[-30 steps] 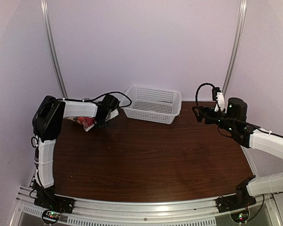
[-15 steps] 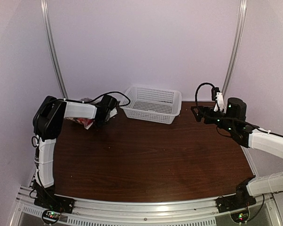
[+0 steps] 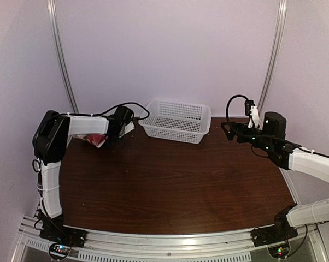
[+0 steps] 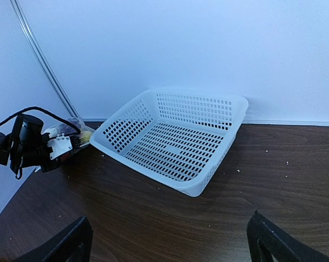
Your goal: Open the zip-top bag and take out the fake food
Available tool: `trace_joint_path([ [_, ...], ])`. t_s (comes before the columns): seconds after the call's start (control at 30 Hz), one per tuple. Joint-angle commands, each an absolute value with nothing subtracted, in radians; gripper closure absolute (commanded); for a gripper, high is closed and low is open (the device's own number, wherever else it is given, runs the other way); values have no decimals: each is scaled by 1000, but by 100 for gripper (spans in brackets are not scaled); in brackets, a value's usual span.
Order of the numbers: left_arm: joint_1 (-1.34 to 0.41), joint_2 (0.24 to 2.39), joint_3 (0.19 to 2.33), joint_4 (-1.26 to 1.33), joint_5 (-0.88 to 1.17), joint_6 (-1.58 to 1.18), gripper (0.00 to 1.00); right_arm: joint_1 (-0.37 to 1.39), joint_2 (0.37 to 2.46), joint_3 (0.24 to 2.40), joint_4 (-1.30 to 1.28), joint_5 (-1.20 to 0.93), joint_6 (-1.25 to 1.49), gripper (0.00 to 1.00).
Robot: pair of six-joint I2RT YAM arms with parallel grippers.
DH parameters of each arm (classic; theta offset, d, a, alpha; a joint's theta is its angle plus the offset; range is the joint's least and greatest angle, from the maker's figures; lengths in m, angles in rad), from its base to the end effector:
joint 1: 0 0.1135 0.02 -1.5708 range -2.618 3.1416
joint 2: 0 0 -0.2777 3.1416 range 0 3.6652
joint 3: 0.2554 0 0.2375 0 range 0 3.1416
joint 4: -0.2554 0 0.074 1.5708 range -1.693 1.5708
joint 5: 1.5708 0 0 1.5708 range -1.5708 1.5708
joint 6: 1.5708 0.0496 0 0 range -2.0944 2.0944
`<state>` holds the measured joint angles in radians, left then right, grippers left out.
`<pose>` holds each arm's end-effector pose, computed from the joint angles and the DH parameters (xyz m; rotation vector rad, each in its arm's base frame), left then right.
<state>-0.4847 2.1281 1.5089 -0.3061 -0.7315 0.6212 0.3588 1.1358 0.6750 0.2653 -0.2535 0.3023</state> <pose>0.4185 -0.1829 0.1761 0.9922 2.1889 0.9652 0.2346 0.1013 0.2932 -0.2397 1.7978 0.6983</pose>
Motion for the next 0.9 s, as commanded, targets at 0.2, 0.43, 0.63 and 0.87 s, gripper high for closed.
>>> trace_joint_path([
  [0.2, -629, 1788, 1500, -755, -568, 349, 100, 354, 1091, 710, 259, -350, 250, 0],
  [0.43, -717, 1631, 1508, -955, -480, 318, 100, 367, 1065, 732, 234, -398, 229, 5],
  [0.63, -851, 1541, 1525, -1007, -447, 370, 100, 386, 1044, 749, 203, -413, 201, 1],
  [0.87, -997, 1463, 1490, -788, -269, 548, 100, 486, 1002, 757, 118, -456, 50, 1],
])
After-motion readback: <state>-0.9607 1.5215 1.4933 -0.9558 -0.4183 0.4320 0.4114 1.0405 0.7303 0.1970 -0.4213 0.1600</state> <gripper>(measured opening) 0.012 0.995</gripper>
